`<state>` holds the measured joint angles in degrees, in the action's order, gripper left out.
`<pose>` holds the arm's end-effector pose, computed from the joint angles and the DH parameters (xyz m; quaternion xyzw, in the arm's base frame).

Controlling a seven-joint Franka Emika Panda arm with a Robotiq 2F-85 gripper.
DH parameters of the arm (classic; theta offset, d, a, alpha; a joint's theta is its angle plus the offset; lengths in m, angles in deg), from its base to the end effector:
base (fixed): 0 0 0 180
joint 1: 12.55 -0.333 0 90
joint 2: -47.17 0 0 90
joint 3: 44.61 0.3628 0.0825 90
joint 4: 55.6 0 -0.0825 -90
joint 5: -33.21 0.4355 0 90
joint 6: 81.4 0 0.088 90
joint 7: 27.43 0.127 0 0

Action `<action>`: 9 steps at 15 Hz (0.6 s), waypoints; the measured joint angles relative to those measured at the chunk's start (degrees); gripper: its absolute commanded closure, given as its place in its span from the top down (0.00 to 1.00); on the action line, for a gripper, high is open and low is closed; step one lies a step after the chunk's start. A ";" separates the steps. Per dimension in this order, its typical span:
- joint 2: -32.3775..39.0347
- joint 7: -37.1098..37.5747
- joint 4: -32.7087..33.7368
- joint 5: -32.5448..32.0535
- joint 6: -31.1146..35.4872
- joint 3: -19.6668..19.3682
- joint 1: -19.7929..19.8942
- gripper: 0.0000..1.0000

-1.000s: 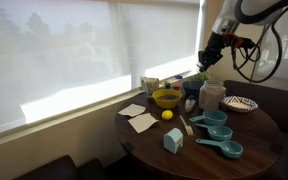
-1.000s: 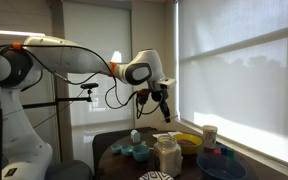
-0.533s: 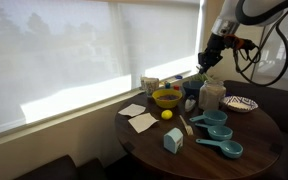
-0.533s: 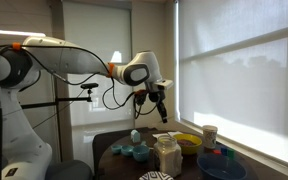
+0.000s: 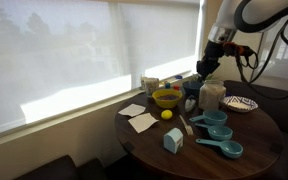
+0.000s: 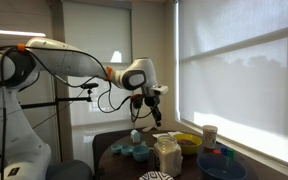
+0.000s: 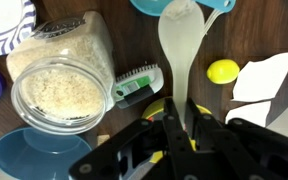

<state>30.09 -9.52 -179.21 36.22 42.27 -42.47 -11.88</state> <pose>0.5346 0.0184 0.5637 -0.9769 0.1524 -0.1437 0.0430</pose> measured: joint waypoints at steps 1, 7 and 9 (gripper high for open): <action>0.00 -0.22 -0.81 0.00 0.49 0.33 -0.43 0.03; 0.10 -2.81 -7.92 0.05 10.89 1.19 -2.09 0.03; 0.11 -4.20 -10.28 0.55 15.52 1.20 -2.56 0.03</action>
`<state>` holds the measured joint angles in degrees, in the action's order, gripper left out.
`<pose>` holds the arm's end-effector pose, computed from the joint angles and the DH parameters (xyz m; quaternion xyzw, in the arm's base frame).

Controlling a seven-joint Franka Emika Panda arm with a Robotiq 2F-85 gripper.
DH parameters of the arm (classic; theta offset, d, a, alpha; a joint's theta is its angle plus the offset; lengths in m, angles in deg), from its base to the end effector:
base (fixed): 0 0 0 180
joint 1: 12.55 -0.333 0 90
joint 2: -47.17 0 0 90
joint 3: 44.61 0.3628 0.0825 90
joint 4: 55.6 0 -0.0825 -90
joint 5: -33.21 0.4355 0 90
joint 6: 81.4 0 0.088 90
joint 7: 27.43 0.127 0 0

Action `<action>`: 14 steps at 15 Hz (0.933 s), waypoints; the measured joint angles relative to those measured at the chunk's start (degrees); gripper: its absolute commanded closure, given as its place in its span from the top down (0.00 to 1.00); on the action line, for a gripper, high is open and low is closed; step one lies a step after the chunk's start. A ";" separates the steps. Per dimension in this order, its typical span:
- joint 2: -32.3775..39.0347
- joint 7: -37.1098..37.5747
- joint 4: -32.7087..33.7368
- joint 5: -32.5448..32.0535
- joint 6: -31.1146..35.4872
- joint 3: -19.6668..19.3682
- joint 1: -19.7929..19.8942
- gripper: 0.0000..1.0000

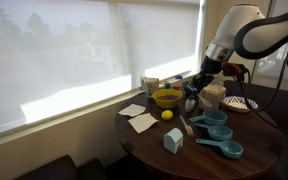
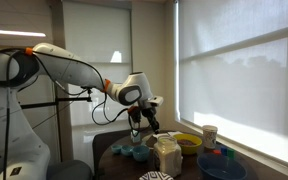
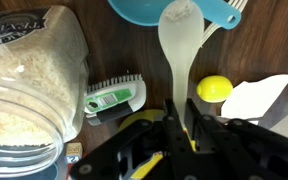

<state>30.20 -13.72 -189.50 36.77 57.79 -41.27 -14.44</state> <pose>0.5259 0.0506 0.4959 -0.9768 0.0912 -0.1876 0.0474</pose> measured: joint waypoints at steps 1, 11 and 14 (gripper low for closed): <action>0.02 -0.73 -1.01 0.31 1.98 0.00 -0.27 0.03; 0.01 -16.65 -7.81 9.50 13.60 -2.75 -5.44 0.03; -0.43 -25.89 -8.45 16.68 13.81 -6.22 -8.49 0.03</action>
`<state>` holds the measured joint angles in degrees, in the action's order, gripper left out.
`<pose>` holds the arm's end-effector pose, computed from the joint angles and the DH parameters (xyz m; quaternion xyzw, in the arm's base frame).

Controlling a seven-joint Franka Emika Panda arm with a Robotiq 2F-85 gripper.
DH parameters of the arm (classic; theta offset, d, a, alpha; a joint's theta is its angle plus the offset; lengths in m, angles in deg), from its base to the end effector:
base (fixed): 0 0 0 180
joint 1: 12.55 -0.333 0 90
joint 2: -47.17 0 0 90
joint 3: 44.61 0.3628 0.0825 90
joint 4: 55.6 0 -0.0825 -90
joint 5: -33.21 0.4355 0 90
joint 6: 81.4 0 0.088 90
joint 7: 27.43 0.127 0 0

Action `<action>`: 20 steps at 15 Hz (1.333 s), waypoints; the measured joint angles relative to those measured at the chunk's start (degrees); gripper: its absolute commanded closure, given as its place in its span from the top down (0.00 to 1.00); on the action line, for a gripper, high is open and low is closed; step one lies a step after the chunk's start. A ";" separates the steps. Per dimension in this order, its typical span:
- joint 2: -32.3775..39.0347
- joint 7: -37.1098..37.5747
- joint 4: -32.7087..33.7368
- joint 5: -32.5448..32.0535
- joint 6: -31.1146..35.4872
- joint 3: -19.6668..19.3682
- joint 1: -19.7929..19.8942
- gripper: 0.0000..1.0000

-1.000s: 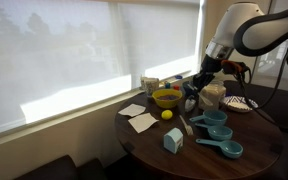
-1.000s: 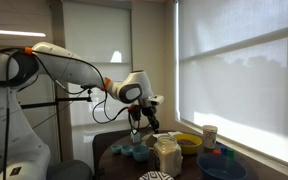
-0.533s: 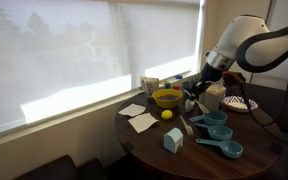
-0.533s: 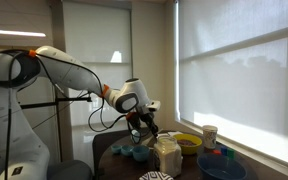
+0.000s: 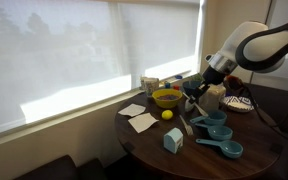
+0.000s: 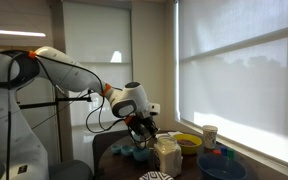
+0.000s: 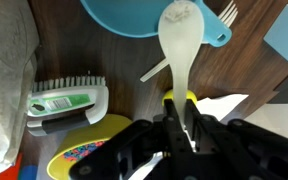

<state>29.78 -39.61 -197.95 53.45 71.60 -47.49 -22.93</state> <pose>0.5078 0.0590 0.4499 -0.9632 -0.0318 -0.2420 0.1130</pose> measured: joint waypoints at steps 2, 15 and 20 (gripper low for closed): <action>-0.41 -4.85 -0.10 3.41 -0.04 -1.96 -1.29 0.03; -4.36 -26.82 -0.65 11.53 -6.46 -8.66 -5.22 0.03; -5.89 -32.59 -2.05 13.77 -8.03 -9.63 -5.23 0.03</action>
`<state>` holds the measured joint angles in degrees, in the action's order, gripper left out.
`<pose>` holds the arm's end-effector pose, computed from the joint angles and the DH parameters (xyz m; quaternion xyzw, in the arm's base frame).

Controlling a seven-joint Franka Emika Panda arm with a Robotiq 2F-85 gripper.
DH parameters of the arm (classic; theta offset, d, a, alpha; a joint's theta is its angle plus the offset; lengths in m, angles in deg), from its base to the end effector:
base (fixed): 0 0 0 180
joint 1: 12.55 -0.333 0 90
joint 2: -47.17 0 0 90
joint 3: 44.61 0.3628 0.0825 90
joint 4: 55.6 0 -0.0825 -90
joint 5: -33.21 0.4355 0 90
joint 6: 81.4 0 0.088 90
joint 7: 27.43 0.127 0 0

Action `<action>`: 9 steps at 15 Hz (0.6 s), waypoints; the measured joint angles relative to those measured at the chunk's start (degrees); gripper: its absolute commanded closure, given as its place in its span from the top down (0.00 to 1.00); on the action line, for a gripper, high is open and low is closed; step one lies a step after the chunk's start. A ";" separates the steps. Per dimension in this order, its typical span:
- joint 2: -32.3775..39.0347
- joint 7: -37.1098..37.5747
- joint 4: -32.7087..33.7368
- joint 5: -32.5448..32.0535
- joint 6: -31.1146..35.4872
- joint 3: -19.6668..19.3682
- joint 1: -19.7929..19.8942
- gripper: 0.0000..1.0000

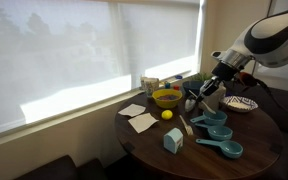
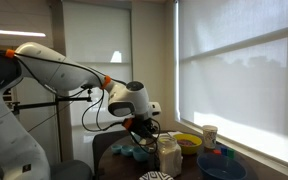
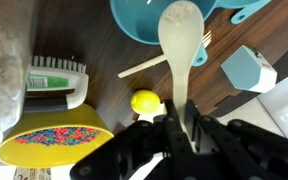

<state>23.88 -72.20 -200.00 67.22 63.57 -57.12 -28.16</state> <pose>0.4804 0.0239 0.4595 -0.9298 -0.1932 -0.2612 0.1728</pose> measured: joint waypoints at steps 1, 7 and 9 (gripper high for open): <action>-0.23 -1.69 -0.34 1.44 0.00 -0.28 -0.09 0.03; -2.65 -14.17 -2.55 12.67 0.27 -2.14 0.02 0.03; -3.47 -18.12 -2.92 16.71 0.27 -2.33 0.22 0.03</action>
<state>20.41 -90.32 -202.92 83.93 63.84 -59.45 -27.94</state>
